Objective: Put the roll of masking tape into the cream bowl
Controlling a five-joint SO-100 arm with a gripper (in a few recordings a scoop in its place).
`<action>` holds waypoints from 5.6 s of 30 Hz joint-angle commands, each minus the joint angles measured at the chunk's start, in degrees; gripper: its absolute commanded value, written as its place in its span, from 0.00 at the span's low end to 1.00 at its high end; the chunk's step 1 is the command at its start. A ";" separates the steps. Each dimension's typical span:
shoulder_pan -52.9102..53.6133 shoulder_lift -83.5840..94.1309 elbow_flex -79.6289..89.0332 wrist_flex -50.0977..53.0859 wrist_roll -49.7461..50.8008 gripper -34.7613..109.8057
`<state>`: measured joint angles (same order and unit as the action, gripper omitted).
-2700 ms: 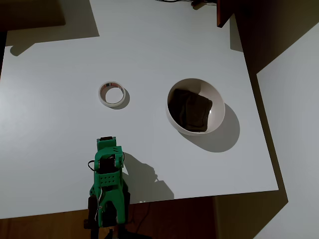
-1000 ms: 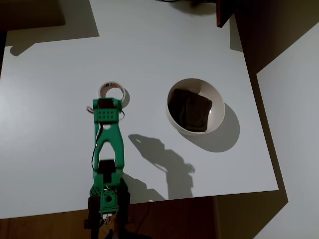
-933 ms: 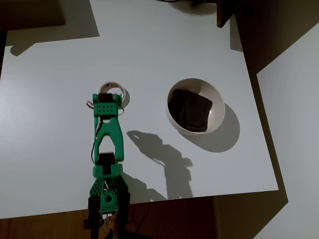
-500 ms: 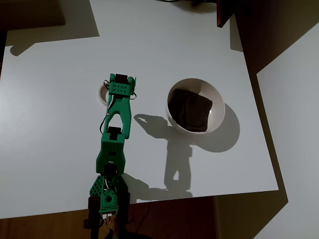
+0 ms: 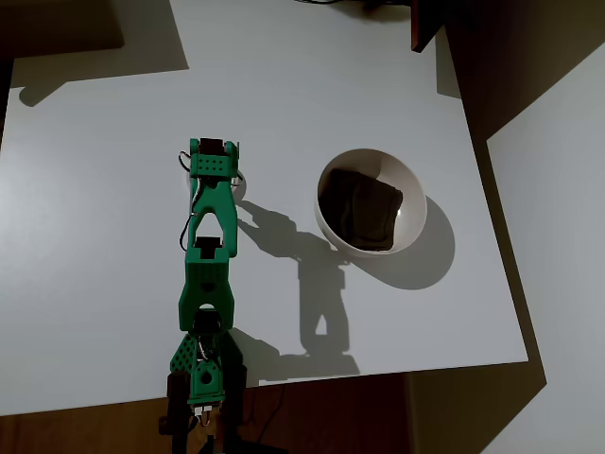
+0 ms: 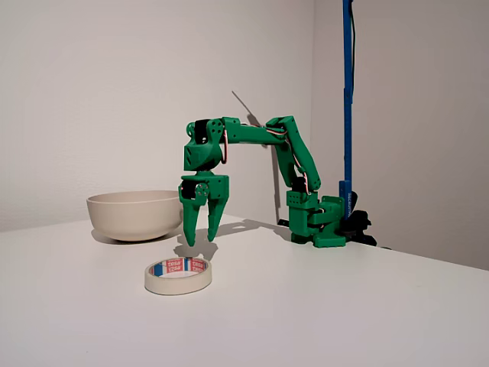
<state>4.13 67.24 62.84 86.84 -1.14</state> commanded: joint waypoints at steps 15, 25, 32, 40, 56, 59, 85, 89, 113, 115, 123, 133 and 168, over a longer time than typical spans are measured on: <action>-0.26 -2.90 -4.31 -1.49 1.76 0.33; -1.93 -7.91 -7.73 -1.67 4.04 0.32; -3.87 -11.25 -8.96 -3.08 5.89 0.32; -5.62 -18.02 -18.54 -0.88 7.12 0.20; -7.03 -23.20 -31.55 2.90 6.59 0.18; -6.86 -23.29 -34.63 4.13 6.33 0.18; -0.44 3.52 -39.11 13.10 2.72 0.18; 0.26 9.23 -39.11 13.62 2.99 0.18; 22.94 26.63 -39.11 14.41 -0.09 0.18; 25.66 25.84 -39.11 13.27 -0.79 0.18; 37.00 20.04 -39.11 6.94 -3.16 0.18; 47.20 14.24 -39.11 2.29 -6.68 0.18; 54.49 -8.09 -39.11 3.96 -13.27 0.18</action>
<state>58.54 56.69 26.89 89.82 -13.10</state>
